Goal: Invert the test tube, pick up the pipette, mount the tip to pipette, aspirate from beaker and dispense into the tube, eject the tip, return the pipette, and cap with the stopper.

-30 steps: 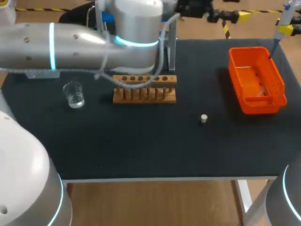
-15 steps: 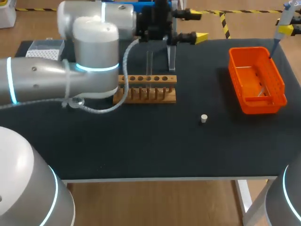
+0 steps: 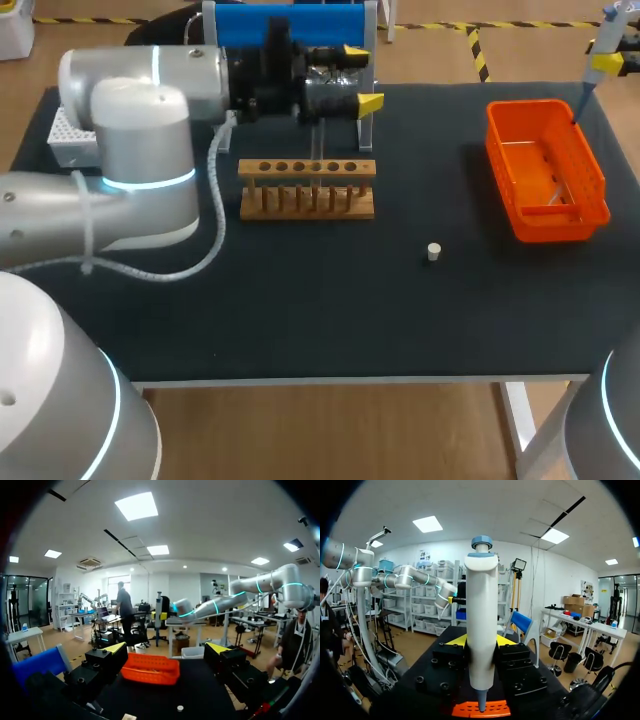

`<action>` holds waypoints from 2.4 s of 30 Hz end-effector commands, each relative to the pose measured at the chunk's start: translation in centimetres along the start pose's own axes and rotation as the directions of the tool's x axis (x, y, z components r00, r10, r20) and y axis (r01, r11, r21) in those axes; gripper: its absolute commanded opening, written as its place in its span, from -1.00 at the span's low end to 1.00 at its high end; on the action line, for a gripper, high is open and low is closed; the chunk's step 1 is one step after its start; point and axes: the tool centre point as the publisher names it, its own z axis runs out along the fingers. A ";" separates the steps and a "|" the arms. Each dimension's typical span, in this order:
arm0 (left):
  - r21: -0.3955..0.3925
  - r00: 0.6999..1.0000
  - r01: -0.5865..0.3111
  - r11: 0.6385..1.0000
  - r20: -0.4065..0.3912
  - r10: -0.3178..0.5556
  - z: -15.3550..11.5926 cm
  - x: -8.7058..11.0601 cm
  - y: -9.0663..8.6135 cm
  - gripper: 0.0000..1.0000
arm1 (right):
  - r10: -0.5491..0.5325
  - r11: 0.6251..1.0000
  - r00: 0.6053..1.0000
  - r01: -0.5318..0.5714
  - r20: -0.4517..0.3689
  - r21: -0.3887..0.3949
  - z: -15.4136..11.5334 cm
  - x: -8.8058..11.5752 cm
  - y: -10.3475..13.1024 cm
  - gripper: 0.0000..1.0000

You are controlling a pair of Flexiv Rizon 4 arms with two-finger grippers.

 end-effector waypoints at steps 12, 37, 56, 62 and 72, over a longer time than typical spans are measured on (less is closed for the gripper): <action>-0.033 0.999 0.035 0.999 0.011 -0.034 -2.4 0.6 0.6 1.00 | 0.000 1.000 1.000 0.000 0.002 0.004 0.0 0.1 0.1 -1.00; -0.033 0.999 0.035 0.999 0.011 -0.034 -2.4 0.6 0.6 1.00 | 0.001 1.000 1.000 -0.001 0.018 0.010 0.5 0.3 0.2 -1.00; -0.033 0.999 0.035 0.999 0.011 -0.034 -2.4 0.6 0.6 1.00 | -0.005 1.000 1.000 0.005 -0.004 0.007 14.4 4.6 1.2 -1.00; -0.033 0.999 0.035 0.999 0.011 -0.034 -2.4 0.6 0.6 1.00 | 0.001 1.000 0.998 0.000 -0.057 0.005 19.6 5.0 0.3 -1.00; -0.033 0.999 0.035 0.999 0.011 -0.034 -2.4 0.6 0.6 1.00 | 0.026 1.000 0.995 -0.026 -0.096 -0.001 24.9 5.2 -0.7 -1.00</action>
